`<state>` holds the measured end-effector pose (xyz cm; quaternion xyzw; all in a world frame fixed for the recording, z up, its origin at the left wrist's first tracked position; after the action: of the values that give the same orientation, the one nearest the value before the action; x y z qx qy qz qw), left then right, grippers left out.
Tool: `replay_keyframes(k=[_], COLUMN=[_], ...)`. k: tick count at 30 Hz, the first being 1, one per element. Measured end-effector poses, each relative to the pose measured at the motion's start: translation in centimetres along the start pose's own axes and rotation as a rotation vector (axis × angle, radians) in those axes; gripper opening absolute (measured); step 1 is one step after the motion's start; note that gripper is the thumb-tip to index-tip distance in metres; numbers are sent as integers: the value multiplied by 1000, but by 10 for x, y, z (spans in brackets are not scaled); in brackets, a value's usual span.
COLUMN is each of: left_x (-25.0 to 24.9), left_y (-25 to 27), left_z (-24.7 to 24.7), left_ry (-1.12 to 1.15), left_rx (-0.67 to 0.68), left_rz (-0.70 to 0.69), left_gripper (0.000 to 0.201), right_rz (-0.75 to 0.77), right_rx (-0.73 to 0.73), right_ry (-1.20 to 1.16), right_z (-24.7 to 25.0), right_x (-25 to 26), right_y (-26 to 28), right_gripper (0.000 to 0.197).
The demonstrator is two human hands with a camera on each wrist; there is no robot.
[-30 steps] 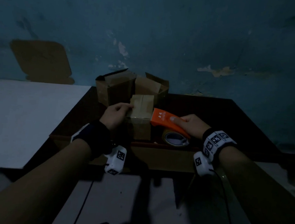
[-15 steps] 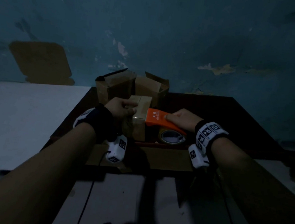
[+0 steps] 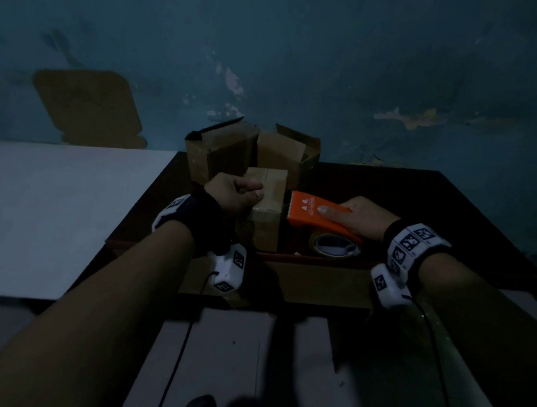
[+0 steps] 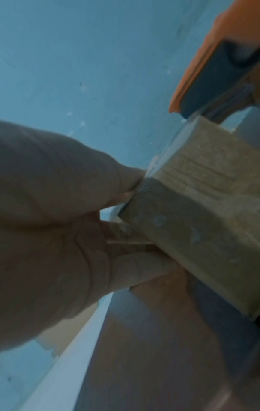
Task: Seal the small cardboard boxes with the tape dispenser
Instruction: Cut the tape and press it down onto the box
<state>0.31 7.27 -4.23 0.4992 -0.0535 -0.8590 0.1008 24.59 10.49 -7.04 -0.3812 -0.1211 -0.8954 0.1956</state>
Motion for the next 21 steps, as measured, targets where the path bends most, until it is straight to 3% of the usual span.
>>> replay_keyframes(k=[13,21], left_x=[-1,5], left_y=[2,-2], left_z=[0,1], left_ry=[-5,1], left_rx=[14,-1], left_rz=[-10,-11], left_gripper=[34,29], right_rz=[-45,-117], right_rx=[112,122], right_ry=[34,164], right_z=[14,18], right_x=[0,-1], right_y=[14,10], right_gripper=[51,69])
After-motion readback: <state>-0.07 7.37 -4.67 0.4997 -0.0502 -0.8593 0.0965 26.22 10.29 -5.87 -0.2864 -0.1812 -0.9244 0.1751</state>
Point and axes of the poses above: each hand's wrist, its own y-axis away from the middle knuckle, its own z-axis out of the back of the hand, x = y × z, the point moved 9 cm from there along -y, towards the middle knuckle, and after that the axes turned 9 degrees about z, right-handed, at the moved point
